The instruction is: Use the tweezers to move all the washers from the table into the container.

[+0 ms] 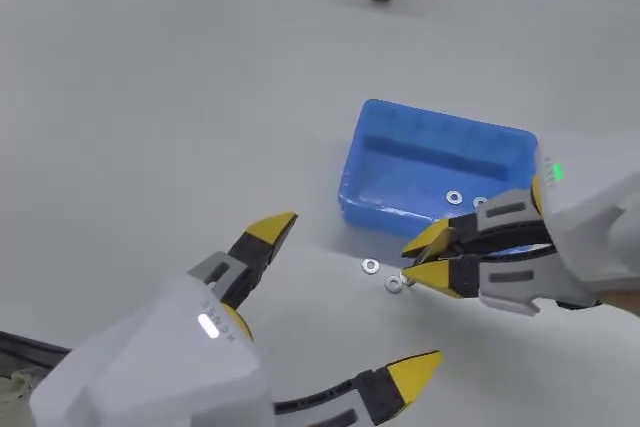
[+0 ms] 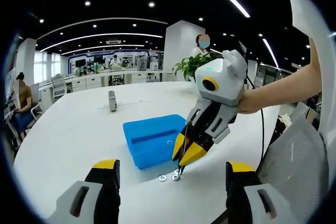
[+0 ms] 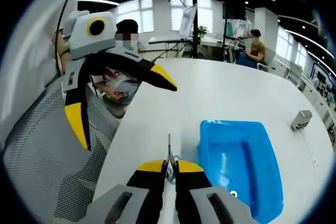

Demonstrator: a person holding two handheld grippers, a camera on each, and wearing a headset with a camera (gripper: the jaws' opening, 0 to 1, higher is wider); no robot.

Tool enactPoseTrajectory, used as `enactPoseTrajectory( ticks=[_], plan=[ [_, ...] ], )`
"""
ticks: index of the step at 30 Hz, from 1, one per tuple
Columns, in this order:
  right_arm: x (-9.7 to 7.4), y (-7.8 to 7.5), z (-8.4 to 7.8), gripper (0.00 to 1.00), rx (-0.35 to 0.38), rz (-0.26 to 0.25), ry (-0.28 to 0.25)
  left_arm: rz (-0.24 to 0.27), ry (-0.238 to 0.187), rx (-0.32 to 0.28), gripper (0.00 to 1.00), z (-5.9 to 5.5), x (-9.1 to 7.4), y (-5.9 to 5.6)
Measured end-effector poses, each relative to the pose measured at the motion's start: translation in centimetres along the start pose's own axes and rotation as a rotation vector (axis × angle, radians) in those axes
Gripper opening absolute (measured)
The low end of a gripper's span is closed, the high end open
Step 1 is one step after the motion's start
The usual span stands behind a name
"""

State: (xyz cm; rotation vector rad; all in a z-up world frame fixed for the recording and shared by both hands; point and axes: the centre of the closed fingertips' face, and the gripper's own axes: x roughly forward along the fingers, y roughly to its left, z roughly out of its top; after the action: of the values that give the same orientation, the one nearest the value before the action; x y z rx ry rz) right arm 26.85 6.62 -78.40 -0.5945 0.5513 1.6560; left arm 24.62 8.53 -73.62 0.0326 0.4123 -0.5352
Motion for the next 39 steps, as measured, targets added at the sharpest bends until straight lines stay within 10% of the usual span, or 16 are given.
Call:
enactPoseTrajectory(
  ticks=[13,21,39],
  plan=[
    [-2.1,0.4,0.3,0.03,0.005,-0.049,-0.003,-0.007,-0.001,0.003,0.83,0.1,0.0,-0.1],
    [-4.7,-0.3,2.4,0.03,0.093,-0.118,-0.098,-0.014,0.0,0.007,0.83,0.0,0.1,-0.3],
    [-6.4,-6.3,3.8,0.03,0.396,-0.29,-0.277,-0.013,0.004,0.01,0.82,0.0,0.2,-0.2]
  ],
)
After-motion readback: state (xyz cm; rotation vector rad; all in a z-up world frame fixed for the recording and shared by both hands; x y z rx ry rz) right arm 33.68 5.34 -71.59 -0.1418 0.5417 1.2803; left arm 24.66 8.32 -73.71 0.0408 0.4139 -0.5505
